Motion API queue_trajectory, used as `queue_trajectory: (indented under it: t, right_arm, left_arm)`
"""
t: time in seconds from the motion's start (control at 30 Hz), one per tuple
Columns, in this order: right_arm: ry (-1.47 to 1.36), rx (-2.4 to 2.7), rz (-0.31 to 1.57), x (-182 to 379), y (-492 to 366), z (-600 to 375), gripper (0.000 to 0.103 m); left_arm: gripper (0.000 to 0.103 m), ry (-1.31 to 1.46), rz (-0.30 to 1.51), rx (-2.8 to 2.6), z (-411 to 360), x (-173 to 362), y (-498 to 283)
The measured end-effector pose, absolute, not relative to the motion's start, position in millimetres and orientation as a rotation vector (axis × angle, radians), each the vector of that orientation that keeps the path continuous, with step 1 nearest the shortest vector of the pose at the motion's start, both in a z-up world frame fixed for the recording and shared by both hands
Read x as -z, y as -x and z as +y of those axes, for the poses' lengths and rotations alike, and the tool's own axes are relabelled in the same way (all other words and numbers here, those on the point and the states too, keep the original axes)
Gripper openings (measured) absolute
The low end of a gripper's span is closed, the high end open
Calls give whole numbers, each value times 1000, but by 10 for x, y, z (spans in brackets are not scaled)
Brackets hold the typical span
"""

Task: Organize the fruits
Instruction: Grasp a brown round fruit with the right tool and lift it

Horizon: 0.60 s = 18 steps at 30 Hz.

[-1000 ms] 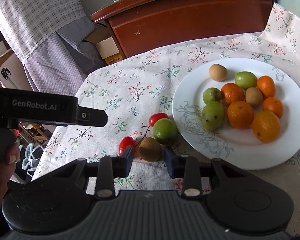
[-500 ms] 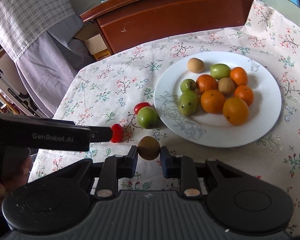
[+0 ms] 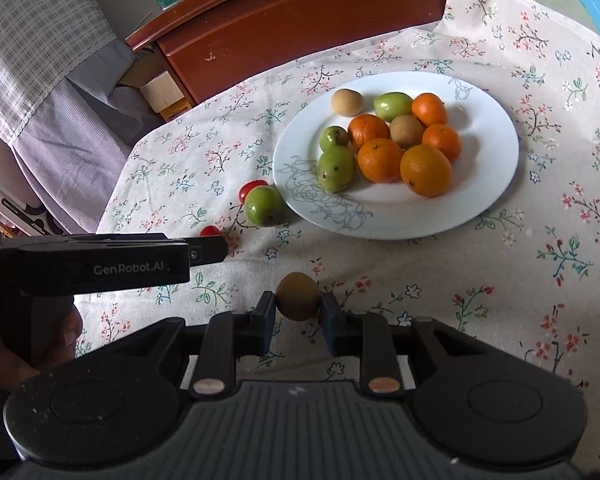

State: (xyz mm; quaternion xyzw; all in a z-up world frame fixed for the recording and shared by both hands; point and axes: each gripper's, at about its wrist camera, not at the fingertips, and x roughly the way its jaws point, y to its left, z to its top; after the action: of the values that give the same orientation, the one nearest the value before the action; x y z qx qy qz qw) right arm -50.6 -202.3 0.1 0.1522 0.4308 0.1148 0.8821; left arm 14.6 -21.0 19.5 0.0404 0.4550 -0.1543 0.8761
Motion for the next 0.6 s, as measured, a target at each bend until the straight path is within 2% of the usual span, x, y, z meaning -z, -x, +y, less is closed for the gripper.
queue_trajectory:
  t: [0.37,0.43,0.6]
  right_arm:
    - [-331,-233,891,25,483,-2022,28]
    - [-334,-231,889,25,477,-2022,28]
    - [-341,-227,886,29,466,-2030,28]
  left_arm:
    - [49,-103,936,322,-259,-143,-152]
    - [37,-111,930,319,-268,-143,-150]
    - [26,-106,933,320,-273,-143,-156]
